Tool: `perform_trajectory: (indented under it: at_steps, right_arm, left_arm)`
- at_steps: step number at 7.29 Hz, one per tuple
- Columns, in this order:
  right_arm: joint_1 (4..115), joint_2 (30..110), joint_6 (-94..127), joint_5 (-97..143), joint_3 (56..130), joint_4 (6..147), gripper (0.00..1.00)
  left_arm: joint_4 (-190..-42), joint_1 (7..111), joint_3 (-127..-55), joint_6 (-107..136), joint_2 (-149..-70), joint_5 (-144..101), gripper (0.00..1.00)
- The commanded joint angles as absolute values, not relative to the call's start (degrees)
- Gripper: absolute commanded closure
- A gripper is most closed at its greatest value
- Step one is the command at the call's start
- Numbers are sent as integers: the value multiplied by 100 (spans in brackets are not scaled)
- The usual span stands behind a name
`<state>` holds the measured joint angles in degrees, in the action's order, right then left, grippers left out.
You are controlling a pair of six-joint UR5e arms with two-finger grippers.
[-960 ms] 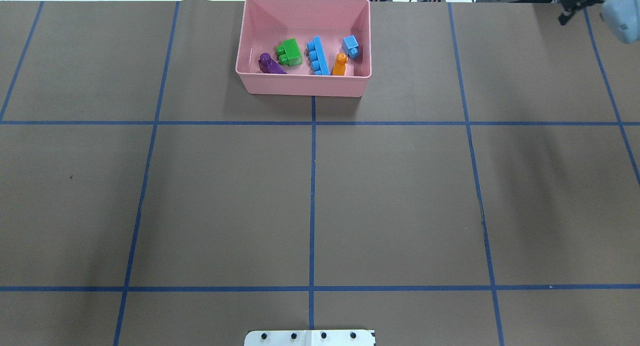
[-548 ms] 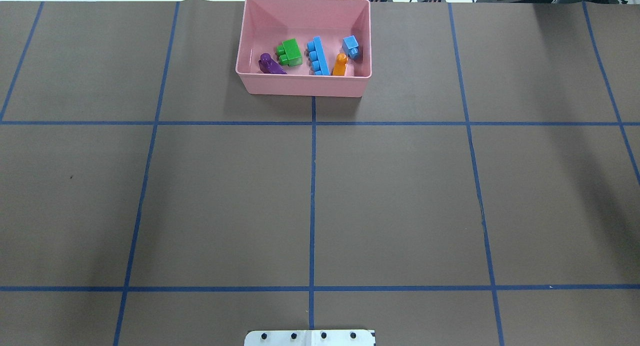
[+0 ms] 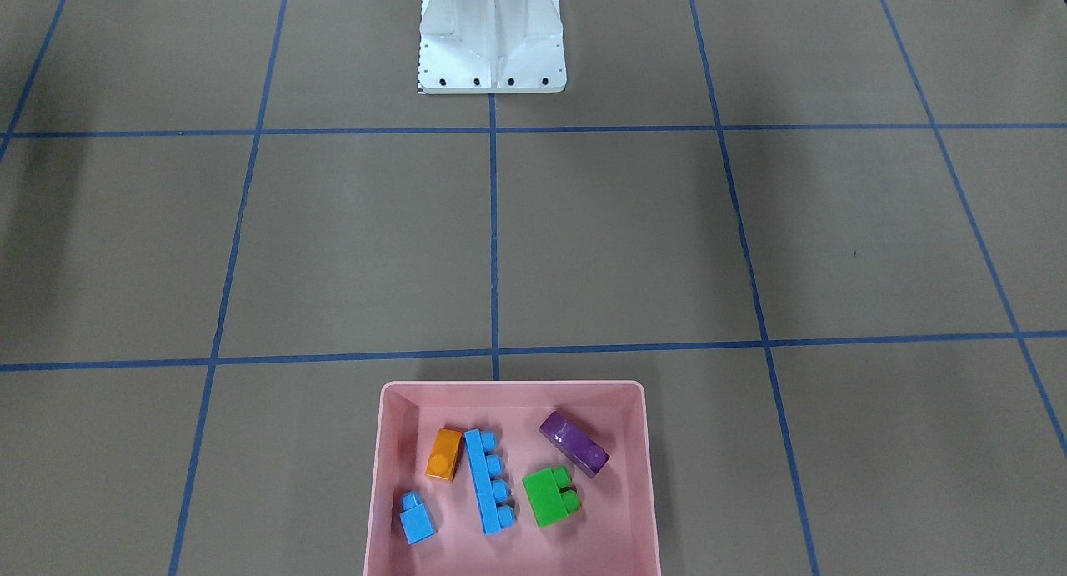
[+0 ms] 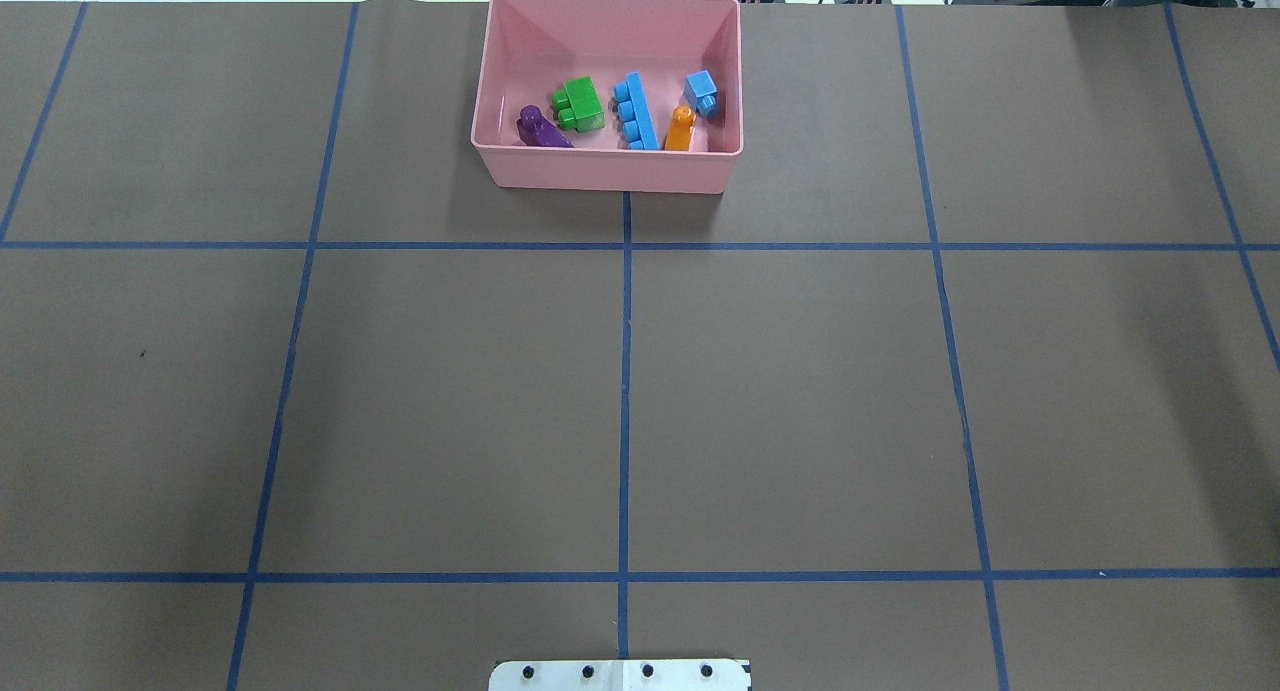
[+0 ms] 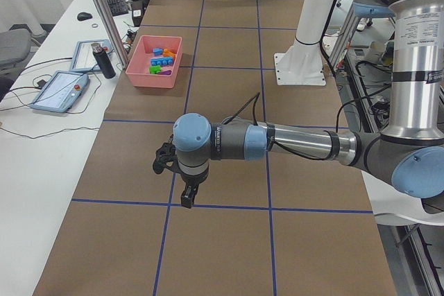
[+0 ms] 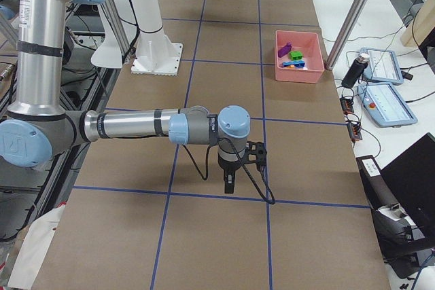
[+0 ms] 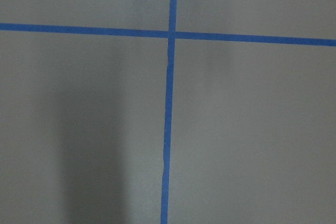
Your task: Put all blocks into box
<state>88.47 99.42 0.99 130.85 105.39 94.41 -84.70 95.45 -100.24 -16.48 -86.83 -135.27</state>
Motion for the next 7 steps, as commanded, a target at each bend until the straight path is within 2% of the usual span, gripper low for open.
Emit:
perform_trajectory:
  at_steps: [1,7]
  right_arm:
    - [8851,9984,184,13104,10626,9439,0]
    - [8815,9941,378,13140,10608,9431,0]
  left_arm:
    - [-8569,9545,-10019,-1644,-8657,-13526,0]
    - [-8569,9545,-10037,-1644,-8648,-13535,0]
